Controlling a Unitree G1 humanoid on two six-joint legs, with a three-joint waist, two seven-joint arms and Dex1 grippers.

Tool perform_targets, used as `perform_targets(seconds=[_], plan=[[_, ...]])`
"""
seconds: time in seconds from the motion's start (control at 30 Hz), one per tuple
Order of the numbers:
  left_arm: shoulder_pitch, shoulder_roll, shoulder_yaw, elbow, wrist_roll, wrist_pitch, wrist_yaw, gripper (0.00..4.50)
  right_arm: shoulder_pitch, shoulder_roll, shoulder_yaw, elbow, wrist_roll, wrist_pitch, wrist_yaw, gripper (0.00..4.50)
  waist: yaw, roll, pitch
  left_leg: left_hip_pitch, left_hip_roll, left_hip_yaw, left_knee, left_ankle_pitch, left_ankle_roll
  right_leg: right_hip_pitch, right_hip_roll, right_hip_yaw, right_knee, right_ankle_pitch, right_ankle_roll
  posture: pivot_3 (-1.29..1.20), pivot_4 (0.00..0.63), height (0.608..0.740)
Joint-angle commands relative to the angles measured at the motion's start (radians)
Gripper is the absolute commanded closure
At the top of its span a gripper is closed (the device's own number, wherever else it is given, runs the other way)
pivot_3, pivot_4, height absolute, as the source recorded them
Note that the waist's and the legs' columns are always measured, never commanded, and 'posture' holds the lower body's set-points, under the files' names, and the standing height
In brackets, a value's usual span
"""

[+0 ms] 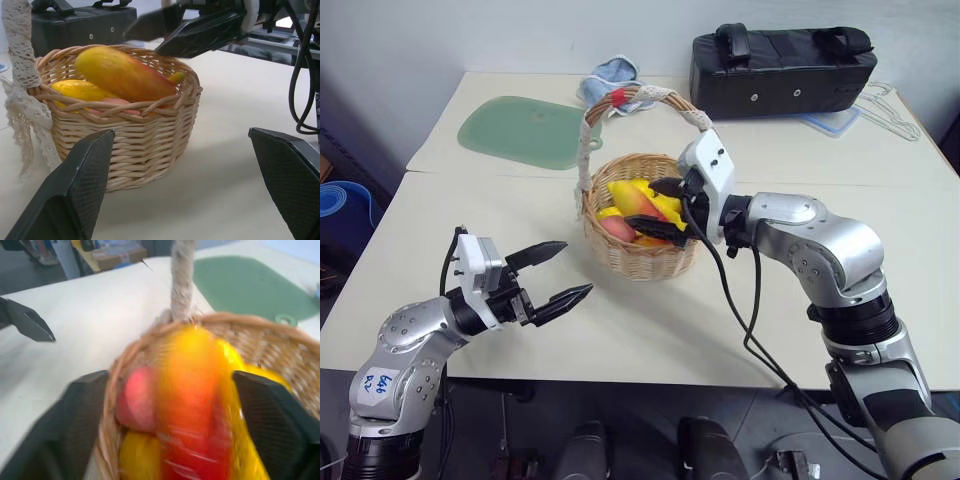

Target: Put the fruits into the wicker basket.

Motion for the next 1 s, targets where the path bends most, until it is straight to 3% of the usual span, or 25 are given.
perform_targets(seconds=[0.03, 0.2, 0.3, 0.47, 0.67, 0.77, 1.0], plan=[[0.018, 0.023, 0.056, -0.037, -0.025, -0.016, -0.006, 0.00, 0.107, -0.098, -0.088, -0.135, 0.072, -0.121, 0.220, 0.02, 0.008, -0.001, 0.000, 0.000, 0.000, 0.000, 0.000, 0.000, 0.000, 0.000, 0.000, -0.001, 0.000, 0.000, 0.000, 0.00, 0.150, 0.740], [-0.005, 0.038, 0.109, -0.040, -0.077, 0.010, 0.010, 0.00, 0.322, -0.208, -0.259, -0.148, 0.153, -0.154, 0.329, 0.02, 0.009, -0.002, 0.000, -0.001, -0.001, -0.001, 0.000, -0.003, 0.003, 0.003, -0.002, -0.003, -0.003, 0.001, 0.001, 0.00, 0.150, 0.740], [-0.040, 0.053, 0.128, -0.047, -0.106, 0.039, 0.036, 0.00, 0.361, -0.263, -0.296, -0.033, 0.060, -0.259, 0.359, 0.02, 0.003, -0.003, 0.001, 0.001, -0.002, 0.000, 0.000, -0.002, 0.003, 0.004, -0.003, -0.003, -0.005, 0.001, 0.003, 0.00, 0.150, 0.740], [-0.084, 0.066, 0.113, -0.059, -0.167, 0.100, 0.045, 0.00, 0.182, -0.170, -0.272, 0.221, 0.001, -0.324, 0.318, 0.02, -0.017, -0.003, 0.001, 0.004, 0.003, 0.008, 0.000, 0.001, 0.002, 0.002, -0.001, -0.002, -0.004, 0.003, 0.000, 0.00, 0.150, 0.740], [-0.133, 0.044, 0.069, -0.061, -0.168, 0.116, 0.072, 0.00, 0.007, -0.033, -0.183, 0.462, -0.081, -0.429, 0.399, 0.02, -0.022, -0.003, 0.001, 0.003, 0.006, 0.010, -0.001, 0.001, 0.001, 0.000, 0.002, -0.005, -0.001, 0.003, -0.001, 0.00, 0.150, 0.740], [-0.134, 0.039, 0.060, -0.063, -0.163, 0.114, 0.076, 0.00, -0.044, 0.006, -0.160, 0.549, -0.120, -0.471, 0.416, 0.62, -0.022, -0.003, 0.001, 0.002, 0.006, 0.011, -0.001, 0.001, 0.001, 0.000, 0.001, -0.006, -0.001, 0.003, -0.001, 0.00, 0.150, 0.740], [-0.109, 0.038, 0.059, -0.075, -0.164, 0.106, 0.073, 0.00, -0.079, 0.038, -0.177, 0.614, -0.125, -0.502, 0.455, 2.84, -0.020, -0.003, 0.001, 0.001, 0.005, 0.012, 0.000, 0.001, 0.000, 0.000, 0.001, -0.008, -0.002, 0.003, -0.001, 0.00, 0.150, 0.740]])
